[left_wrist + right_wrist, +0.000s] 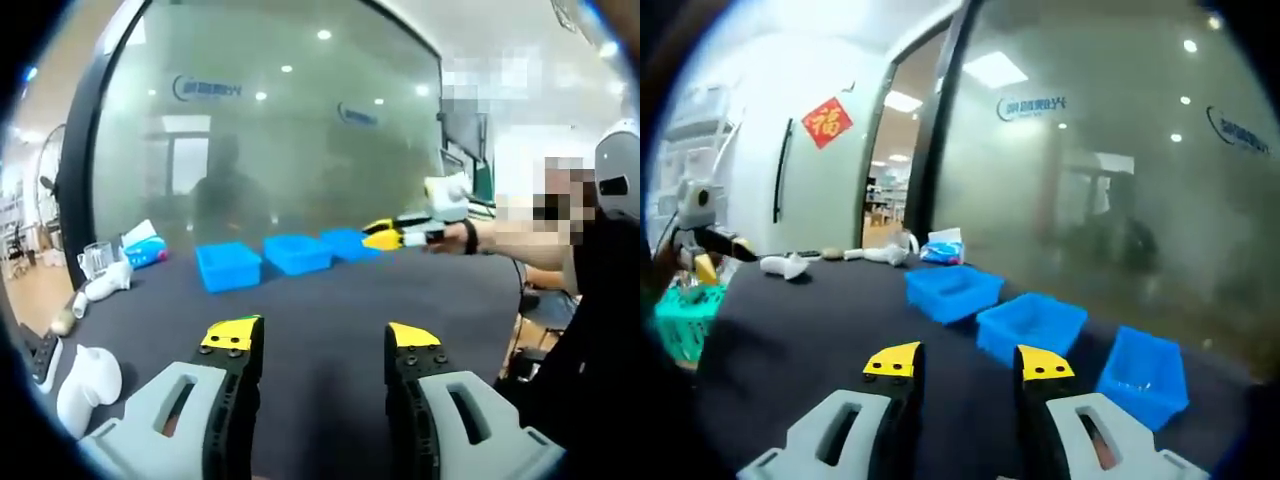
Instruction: Sort the screws, nuts, and washers into the corresponding bins
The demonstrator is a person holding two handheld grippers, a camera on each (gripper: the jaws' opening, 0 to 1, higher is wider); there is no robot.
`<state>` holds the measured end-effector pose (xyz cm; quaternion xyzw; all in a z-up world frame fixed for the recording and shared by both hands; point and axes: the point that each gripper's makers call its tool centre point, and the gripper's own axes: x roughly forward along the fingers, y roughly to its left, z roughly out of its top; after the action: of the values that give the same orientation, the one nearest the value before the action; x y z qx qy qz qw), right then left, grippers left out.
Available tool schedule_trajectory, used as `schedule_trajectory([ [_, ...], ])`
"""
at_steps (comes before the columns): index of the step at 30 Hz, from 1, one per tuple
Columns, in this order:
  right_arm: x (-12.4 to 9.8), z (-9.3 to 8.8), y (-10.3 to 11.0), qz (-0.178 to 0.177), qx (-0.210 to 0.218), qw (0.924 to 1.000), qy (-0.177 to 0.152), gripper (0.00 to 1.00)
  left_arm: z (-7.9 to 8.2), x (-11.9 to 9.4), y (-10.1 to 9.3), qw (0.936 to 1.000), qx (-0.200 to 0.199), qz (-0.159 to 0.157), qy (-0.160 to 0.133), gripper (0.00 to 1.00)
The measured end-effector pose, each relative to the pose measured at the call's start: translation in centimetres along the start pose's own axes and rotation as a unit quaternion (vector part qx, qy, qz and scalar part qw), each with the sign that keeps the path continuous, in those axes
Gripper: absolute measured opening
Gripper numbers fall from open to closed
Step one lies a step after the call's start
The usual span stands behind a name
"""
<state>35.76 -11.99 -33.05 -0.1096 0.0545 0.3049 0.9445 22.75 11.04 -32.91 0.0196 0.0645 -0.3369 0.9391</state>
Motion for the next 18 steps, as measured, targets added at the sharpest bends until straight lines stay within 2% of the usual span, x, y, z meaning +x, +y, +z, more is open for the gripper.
schedule_trajectory([
  [9,-6.3,-0.5,1.2,-0.009,0.024,0.9995,-0.020,0.32,0.2,0.1,-0.9,1.0000,0.005,-0.007,-0.002,0.46],
  [18,-11.5,-1.3,0.4,-0.036,0.016,0.9988,-0.028,0.32,-0.2,0.1,-0.8,1.0000,0.003,-0.008,0.001,0.46],
])
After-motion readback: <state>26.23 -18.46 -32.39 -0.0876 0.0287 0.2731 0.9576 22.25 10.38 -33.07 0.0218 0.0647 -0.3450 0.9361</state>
